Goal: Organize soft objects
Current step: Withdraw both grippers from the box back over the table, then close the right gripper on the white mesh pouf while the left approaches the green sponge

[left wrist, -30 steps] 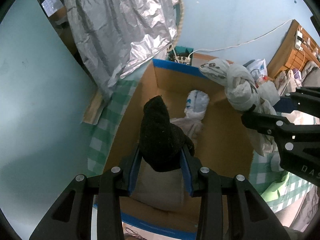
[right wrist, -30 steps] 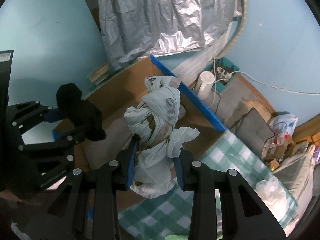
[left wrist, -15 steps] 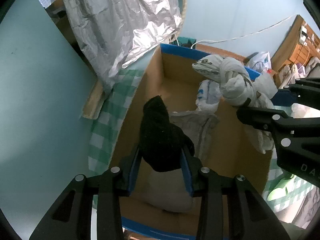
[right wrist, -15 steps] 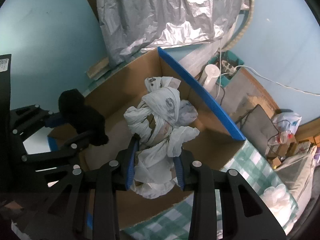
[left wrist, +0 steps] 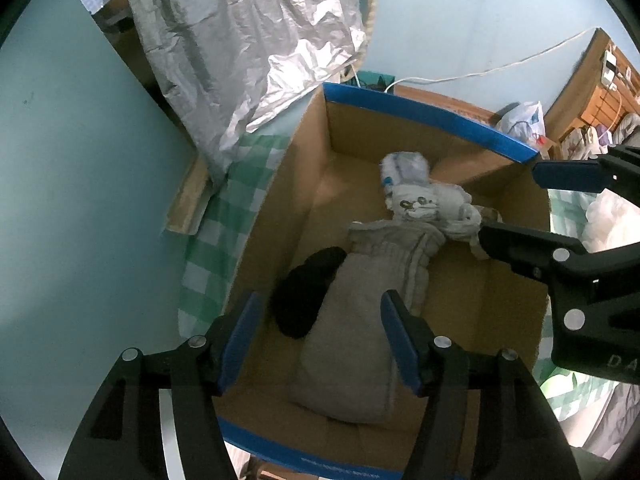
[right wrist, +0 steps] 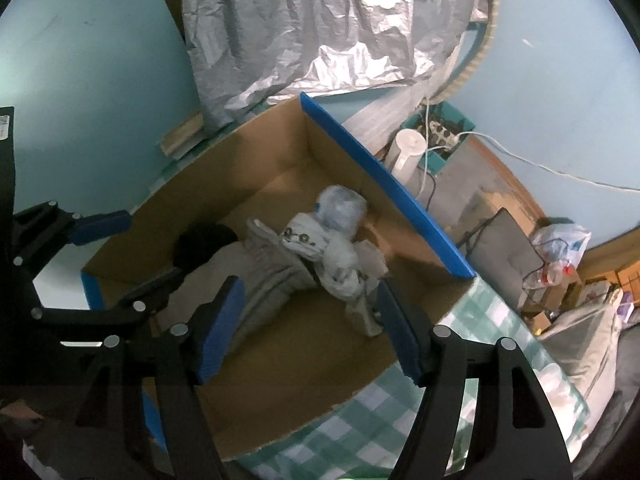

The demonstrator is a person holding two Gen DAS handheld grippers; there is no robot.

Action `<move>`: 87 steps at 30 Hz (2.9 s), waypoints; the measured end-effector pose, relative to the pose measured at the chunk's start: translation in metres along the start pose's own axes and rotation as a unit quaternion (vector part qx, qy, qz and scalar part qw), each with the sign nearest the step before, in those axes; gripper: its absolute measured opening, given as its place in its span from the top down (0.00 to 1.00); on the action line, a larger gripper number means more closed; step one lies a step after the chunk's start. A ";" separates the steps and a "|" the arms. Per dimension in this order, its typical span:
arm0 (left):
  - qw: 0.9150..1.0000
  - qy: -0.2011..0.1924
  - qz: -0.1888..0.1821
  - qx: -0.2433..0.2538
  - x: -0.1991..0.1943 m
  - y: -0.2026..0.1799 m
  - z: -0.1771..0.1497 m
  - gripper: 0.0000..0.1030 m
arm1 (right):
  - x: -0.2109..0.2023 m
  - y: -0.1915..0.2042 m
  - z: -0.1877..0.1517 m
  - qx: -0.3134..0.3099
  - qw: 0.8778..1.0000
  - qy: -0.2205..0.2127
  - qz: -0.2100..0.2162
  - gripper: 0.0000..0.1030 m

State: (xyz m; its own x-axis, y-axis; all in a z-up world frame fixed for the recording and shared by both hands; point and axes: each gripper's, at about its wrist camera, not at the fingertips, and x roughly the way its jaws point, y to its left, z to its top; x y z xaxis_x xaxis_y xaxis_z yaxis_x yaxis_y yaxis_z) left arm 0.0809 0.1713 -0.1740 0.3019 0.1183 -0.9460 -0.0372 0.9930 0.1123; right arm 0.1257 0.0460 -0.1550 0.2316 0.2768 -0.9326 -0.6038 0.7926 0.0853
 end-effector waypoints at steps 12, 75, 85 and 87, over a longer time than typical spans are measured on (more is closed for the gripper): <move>1.000 -0.005 -0.007 0.011 -0.012 -0.021 -0.003 0.32 | -0.017 -0.026 -0.026 0.024 1.000 -0.009 -0.009 0.28; 0.975 -0.006 -0.050 0.214 -0.034 -0.269 -0.014 0.27 | -0.061 -0.245 -0.205 0.190 0.980 0.019 -0.061 0.25; 0.979 0.013 -0.046 0.197 -0.008 -0.279 0.000 0.27 | -0.030 -0.262 -0.187 0.175 0.982 0.045 -0.050 0.24; 0.981 0.022 -0.052 0.187 -0.003 -0.280 0.003 0.27 | -0.022 -0.265 -0.184 0.167 0.983 0.052 -0.056 0.23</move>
State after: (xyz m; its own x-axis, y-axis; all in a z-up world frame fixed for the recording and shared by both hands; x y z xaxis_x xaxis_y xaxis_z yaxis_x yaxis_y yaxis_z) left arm 0.0929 -0.1069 -0.2015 0.2448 0.0248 -0.9693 0.3456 0.9318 0.1111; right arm 0.1401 -0.2698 -0.2215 0.1920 0.1339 -0.9722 -0.2899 0.9542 0.0741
